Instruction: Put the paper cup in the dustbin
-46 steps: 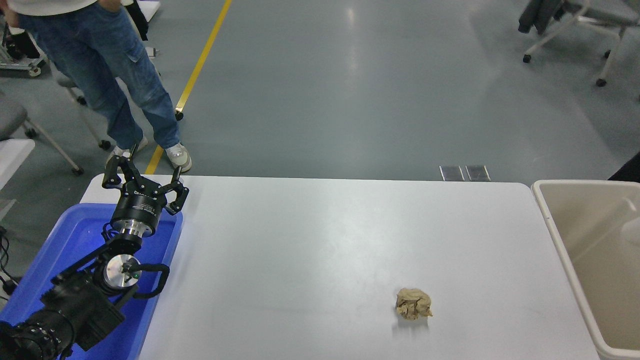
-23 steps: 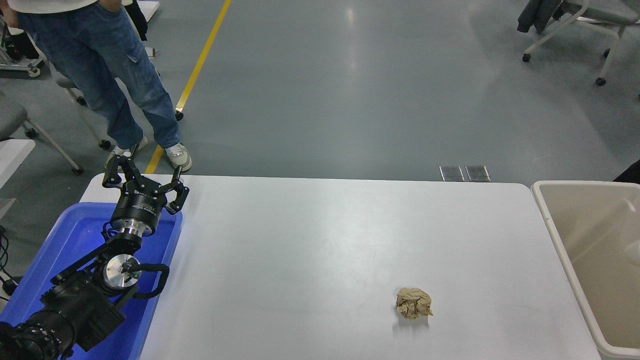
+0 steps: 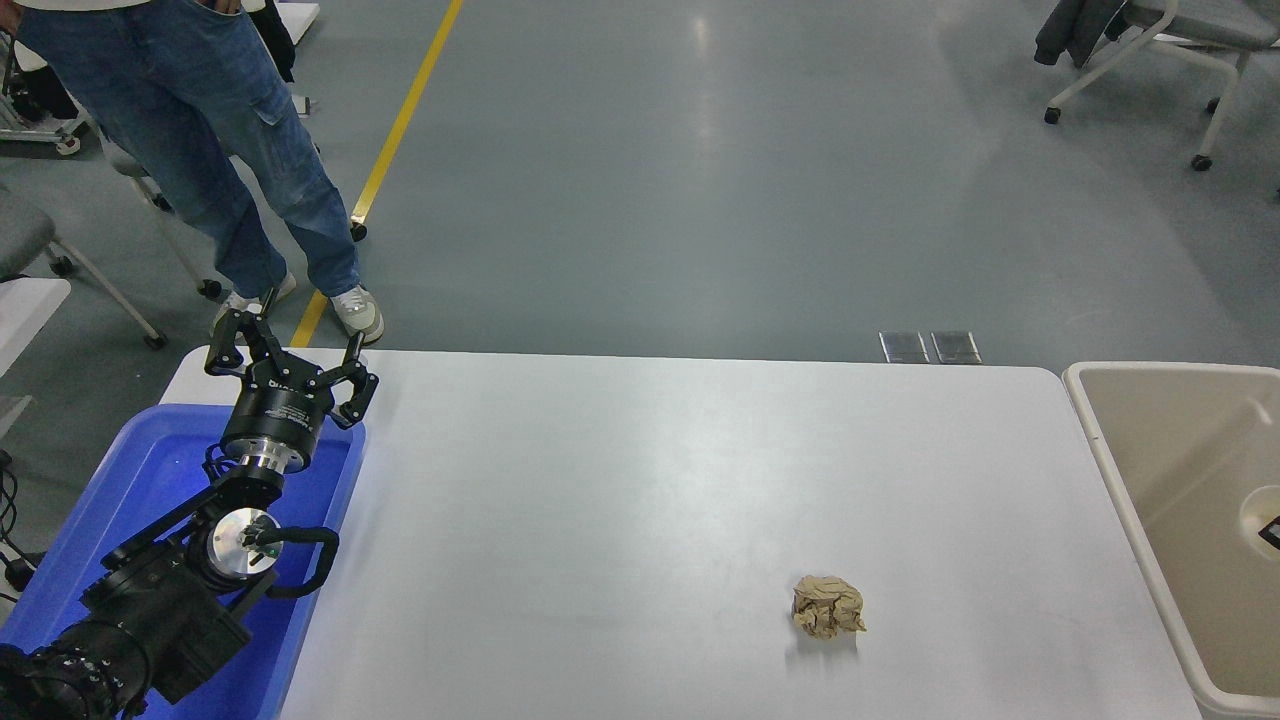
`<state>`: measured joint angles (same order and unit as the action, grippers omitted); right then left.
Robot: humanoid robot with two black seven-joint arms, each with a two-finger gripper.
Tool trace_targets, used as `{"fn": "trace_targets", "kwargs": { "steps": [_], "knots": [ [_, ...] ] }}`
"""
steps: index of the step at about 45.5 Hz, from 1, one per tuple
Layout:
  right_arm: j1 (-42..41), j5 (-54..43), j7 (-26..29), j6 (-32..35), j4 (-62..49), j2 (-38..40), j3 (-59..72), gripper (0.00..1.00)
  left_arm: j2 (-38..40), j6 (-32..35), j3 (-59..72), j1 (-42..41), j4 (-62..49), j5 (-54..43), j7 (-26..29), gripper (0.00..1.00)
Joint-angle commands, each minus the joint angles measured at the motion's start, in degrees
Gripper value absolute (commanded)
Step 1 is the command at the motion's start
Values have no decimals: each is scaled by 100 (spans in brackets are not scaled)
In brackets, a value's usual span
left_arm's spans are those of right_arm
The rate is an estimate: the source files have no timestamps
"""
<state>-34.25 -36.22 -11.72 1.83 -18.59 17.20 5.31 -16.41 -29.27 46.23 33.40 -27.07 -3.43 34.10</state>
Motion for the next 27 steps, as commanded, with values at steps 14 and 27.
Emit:
{"fn": "trace_targets", "kwargs": {
  "steps": [14,27],
  "knots": [
    [-266,439,12,-122,-92,-33,14,100,6,0,0,0,0,0,0,100],
    [-688,1677,12,432,-4,64,-268,100,6,0,0,0,0,0,0,100]
  ]
}}
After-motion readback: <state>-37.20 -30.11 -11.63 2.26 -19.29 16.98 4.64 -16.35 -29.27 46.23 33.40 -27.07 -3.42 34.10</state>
